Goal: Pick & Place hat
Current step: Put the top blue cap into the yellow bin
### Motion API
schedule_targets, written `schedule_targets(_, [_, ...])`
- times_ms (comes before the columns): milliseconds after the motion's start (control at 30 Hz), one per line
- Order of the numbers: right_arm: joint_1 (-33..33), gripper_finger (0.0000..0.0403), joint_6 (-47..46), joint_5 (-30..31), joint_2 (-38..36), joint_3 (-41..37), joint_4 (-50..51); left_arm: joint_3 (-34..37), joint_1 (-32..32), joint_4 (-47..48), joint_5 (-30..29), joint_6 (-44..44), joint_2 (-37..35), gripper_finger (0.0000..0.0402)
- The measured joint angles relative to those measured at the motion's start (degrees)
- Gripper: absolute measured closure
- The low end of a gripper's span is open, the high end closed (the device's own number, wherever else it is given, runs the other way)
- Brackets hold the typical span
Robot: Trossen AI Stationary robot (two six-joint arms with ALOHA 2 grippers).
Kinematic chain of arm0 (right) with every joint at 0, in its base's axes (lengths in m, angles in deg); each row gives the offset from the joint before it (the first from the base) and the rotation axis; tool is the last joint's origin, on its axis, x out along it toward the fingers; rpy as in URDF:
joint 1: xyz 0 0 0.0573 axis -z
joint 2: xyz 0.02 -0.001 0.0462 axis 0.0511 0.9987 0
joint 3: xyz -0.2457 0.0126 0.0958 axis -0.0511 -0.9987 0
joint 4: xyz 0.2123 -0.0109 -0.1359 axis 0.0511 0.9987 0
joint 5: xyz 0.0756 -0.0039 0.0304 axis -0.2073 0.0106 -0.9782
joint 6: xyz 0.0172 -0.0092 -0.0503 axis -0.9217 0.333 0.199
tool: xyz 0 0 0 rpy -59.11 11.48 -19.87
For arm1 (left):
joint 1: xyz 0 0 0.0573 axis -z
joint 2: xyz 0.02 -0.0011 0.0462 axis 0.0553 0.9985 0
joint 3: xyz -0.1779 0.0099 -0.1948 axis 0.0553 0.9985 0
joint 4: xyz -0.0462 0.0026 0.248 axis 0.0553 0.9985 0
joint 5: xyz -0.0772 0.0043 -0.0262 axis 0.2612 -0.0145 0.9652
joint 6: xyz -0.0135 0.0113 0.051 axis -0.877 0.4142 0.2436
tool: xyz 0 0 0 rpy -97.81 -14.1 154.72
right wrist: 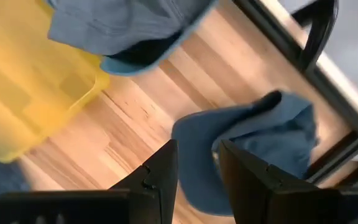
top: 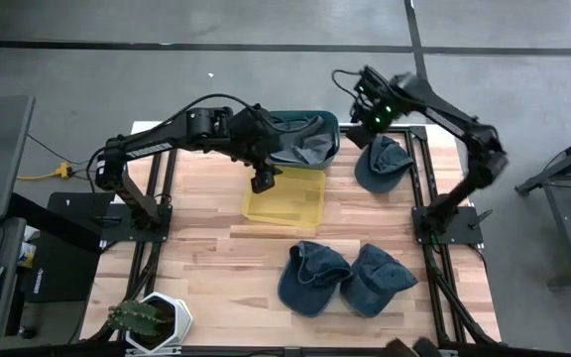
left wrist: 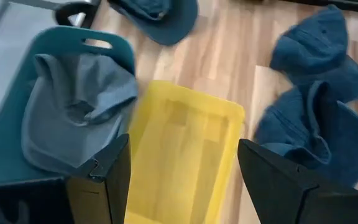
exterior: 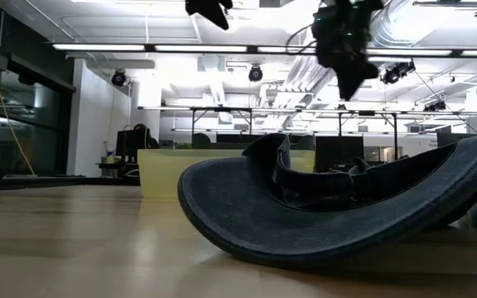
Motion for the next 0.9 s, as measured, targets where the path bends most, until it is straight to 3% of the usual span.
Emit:
schedule_targets(200, [-0.3,0.0291,-14.2,-1.6,-13.0,-19.9,-13.0,0.0,0.0,-4.9,2.2,1.5,1.3,0.0166])
schedule_targets(433, [-1.2,0.0291,-25.0,-7.8,-26.5,-38.9,-28.3,0.0,0.0,-7.8,4.6,2.6,2.2,0.0166])
schedule_targets(700, [-1.2,0.0291,-41.0,-3.5,-38.2,-53.8,-34.1,-0.1,0.0,-9.5,5.4,2.9,2.0,0.0166])
schedule_targets(900, [-1.2,0.028,-44.7,-4.7,-44.2,-60.7,-41.0,-0.1,0.0,-11.2,5.4,2.3,2.0,0.0166])
